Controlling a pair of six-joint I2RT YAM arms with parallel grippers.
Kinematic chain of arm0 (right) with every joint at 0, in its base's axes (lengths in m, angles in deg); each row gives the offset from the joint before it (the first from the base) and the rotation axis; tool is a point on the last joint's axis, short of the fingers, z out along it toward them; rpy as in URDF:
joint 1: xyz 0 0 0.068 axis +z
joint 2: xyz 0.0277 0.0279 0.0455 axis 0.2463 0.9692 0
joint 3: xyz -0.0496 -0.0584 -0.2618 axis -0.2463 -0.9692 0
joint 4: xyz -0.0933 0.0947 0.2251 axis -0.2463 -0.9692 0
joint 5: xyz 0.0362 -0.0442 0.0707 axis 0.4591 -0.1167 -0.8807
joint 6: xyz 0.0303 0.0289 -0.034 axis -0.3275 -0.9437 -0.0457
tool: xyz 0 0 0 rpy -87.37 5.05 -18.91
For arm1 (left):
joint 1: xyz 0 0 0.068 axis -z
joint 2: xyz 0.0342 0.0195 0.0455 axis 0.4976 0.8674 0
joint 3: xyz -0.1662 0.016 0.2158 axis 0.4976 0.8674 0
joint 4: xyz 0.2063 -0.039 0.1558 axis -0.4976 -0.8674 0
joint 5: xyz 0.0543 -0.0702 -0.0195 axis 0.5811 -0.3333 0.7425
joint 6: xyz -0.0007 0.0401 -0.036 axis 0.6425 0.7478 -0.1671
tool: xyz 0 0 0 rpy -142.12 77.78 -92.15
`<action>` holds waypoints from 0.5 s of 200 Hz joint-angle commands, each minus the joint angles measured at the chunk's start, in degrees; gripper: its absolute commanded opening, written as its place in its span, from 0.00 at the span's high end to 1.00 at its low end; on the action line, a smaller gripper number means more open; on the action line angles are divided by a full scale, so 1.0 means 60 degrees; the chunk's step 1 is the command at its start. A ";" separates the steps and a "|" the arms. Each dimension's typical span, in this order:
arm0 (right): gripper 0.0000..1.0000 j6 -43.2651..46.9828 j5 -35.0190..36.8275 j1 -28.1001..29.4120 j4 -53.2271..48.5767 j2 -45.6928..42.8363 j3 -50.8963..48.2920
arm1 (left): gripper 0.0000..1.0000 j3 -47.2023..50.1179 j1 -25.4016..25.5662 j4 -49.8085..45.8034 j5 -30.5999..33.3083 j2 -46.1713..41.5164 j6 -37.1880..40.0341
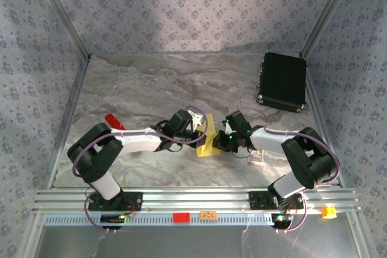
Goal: Fold a paper plane with a square sheet of paper (pick it up from the middle)
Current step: Fold the triangle a second time at the center of the table.
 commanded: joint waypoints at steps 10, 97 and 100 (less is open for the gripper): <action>0.85 -0.0724 -0.0357 -0.0024 0.1024 -0.0308 -0.0184 | 1.00 -0.0012 -0.0068 0.0336 -0.0171 0.0167 -0.0196; 0.87 -0.1326 -0.0177 0.0003 0.1378 0.0451 -0.0636 | 1.00 -0.0083 -0.0096 -0.0036 0.0000 0.0136 0.0052; 0.87 -0.1297 -0.0140 -0.0005 0.1294 0.0466 -0.0629 | 1.00 -0.0098 -0.0093 -0.0081 0.0028 0.0149 0.0071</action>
